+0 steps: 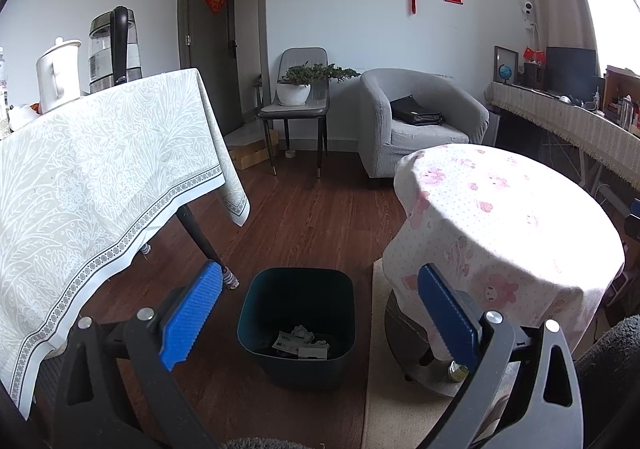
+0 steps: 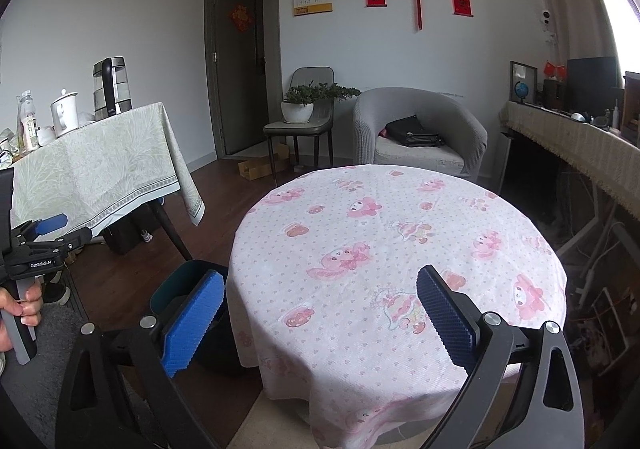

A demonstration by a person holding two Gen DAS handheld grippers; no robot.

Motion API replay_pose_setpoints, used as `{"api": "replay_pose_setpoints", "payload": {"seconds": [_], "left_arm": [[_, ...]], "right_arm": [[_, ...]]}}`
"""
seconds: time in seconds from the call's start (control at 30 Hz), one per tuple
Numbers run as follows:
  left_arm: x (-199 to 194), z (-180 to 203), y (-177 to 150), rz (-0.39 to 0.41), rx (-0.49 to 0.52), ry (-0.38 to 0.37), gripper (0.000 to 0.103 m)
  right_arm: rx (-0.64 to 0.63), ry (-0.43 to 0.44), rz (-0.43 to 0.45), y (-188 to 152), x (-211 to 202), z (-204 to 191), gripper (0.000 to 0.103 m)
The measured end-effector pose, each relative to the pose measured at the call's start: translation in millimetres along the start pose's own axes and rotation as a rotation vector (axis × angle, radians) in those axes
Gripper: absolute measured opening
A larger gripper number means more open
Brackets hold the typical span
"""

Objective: Collect trash

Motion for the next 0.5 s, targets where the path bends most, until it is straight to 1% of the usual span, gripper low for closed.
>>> {"api": "replay_pose_setpoints", "payload": {"seconds": [0.27,0.5], "left_arm": [[2.2,0.2,-3.0,-0.008,0.003,0.011,0.100],[3.1,-2.9,-2.2,-0.015,-0.018,0.009,0.100]], "right_arm": [[0.010,0.004,-0.005,-0.7,2.4,0.1,0.099],[0.007,0.004,-0.009,-2.0,4.2,0.2,0.100]]}}
Point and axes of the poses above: each gripper's, at about its wrist camera, not at the fingertips, and x roughly the way its jaws point, z to its right, y to its top, the point moved 5 cm from there along x, roughly the way its jaws point, and after that the axes turned 15 degrees about -x, right-handed, at the moved point
